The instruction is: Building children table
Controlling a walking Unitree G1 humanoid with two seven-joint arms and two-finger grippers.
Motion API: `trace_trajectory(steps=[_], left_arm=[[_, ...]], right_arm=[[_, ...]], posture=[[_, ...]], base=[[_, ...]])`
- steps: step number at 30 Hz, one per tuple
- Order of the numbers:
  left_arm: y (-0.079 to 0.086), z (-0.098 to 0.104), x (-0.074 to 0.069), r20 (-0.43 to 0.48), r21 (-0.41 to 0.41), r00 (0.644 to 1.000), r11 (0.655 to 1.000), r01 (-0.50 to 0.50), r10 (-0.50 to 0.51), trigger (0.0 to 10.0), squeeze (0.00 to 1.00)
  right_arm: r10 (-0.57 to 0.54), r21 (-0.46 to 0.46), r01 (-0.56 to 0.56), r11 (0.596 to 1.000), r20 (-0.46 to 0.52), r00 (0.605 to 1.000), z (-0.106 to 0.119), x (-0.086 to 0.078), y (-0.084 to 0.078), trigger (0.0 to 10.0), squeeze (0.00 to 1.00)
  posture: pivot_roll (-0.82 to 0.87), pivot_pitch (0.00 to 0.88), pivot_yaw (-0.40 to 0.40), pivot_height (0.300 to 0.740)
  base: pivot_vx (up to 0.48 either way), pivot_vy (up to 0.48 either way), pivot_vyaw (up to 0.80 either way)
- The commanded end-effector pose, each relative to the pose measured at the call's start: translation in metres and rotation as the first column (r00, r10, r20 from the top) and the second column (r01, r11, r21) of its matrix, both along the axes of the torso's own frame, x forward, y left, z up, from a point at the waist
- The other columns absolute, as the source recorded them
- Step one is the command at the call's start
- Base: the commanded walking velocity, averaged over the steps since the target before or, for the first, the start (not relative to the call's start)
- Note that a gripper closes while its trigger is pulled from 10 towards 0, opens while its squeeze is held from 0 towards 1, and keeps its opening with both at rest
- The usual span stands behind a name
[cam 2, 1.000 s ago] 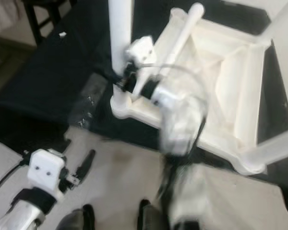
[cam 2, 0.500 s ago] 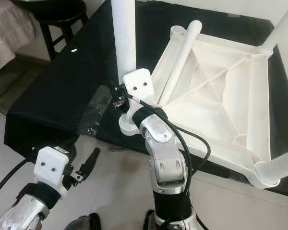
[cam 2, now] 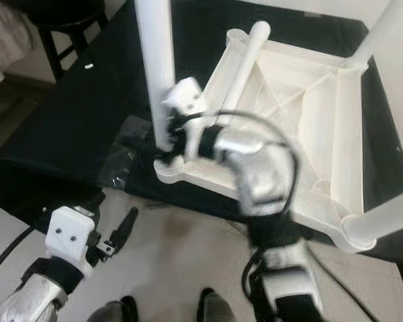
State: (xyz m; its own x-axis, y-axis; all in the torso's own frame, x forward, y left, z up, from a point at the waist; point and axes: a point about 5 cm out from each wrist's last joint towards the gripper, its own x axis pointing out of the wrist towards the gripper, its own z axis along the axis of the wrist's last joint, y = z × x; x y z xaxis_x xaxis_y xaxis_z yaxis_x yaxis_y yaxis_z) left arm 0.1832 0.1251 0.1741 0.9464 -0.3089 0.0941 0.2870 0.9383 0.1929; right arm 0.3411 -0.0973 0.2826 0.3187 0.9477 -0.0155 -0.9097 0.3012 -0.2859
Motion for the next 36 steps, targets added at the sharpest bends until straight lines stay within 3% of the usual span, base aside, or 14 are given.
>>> trace_trajectory(steps=[1,13,14,15,16,17,27,31,33,35,36], left_arm=[[0.0,-0.001,-0.005,-0.015,0.008,1.0,1.0,0.0,0.0,10.0,0.0],[0.0,0.0,-0.011,-0.023,0.009,1.0,1.0,-0.004,0.004,10.0,0.0],[0.0,0.0,-0.012,-0.025,0.009,1.0,1.0,-0.003,0.003,10.0,0.0],[0.0,0.0,-0.012,-0.025,0.009,1.0,1.0,-0.003,0.003,10.0,0.0],[-0.001,0.0,-0.013,-0.027,0.009,1.0,1.0,-0.002,0.002,10.0,0.0],[-0.001,0.0,-0.013,-0.028,0.008,1.0,1.0,-0.002,0.002,10.0,0.0],[-0.001,0.0,-0.012,-0.029,0.006,1.0,1.0,-0.003,0.003,10.0,0.0],[-0.001,0.0,-0.009,-0.028,0.004,1.0,1.0,-0.004,0.004,10.0,0.0],[-0.001,-0.001,-0.009,-0.027,0.002,1.0,1.0,-0.004,0.004,10.0,0.0],[-0.001,-0.001,-0.009,-0.027,0.002,1.0,1.0,-0.004,0.004,10.0,0.0],[-0.001,-0.001,-0.009,-0.026,0.001,1.0,1.0,-0.004,0.004,10.0,0.0]], right_arm=[[0.076,0.019,-0.075,0.997,-0.011,0.997,0.003,0.004,-0.002,10.0,0.0],[0.236,-0.013,-0.236,0.972,-0.005,0.972,0.025,0.022,-0.01,10.0,0.0],[0.269,-0.018,-0.27,0.963,-0.009,0.963,0.028,0.023,-0.01,8.7,0.0],[0.269,-0.018,-0.27,0.963,-0.009,0.963,0.028,0.023,-0.01,8.7,0.0],[0.304,-0.03,-0.304,0.952,-0.013,0.953,0.031,0.024,-0.01,4.0,0.0],[0.334,-0.04,-0.335,0.941,-0.021,0.942,0.034,0.024,-0.011,0.0,0.0],[0.362,-0.071,-0.363,0.929,-0.026,0.932,0.037,0.026,-0.014,0.0,0.0],[0.303,-0.078,-0.301,0.95,0.018,0.953,0.033,0.027,-0.019,0.0,0.0],[0.193,0.009,-0.193,0.981,-0.003,0.981,0.012,0.015,-0.013,0.0,0.0],[0.193,0.009,-0.193,0.981,-0.003,0.981,0.012,0.015,-0.013,0.0,0.0],[0.125,0.062,-0.121,0.991,-0.056,0.991,-0.005,0.004,-0.003,0.0,0.0]], posture=[[0.09,0.315,-0.047,0.74],[0.11,0.333,-0.046,0.74],[0.11,0.335,-0.045,0.74],[0.11,0.335,-0.045,0.74],[0.12,0.336,-0.045,0.74],[0.12,0.336,-0.045,0.74],[0.1,0.332,-0.046,0.74],[0.08,0.324,-0.054,0.74],[0.06,0.322,-0.066,0.74],[0.06,0.322,-0.066,0.74],[0.06,0.321,-0.077,0.74]], base=[[0.0,0.0,0.0],[0.0,0.0,0.0],[0.0,0.0,0.0],[0.0,0.0,0.0],[0.0,0.0,0.0],[0.0,0.0,0.0],[0.0,0.0,0.0],[0.0,0.0,0.0],[0.0,0.0,0.0],[0.0,0.0,0.0],[0.0,0.0,0.0]])
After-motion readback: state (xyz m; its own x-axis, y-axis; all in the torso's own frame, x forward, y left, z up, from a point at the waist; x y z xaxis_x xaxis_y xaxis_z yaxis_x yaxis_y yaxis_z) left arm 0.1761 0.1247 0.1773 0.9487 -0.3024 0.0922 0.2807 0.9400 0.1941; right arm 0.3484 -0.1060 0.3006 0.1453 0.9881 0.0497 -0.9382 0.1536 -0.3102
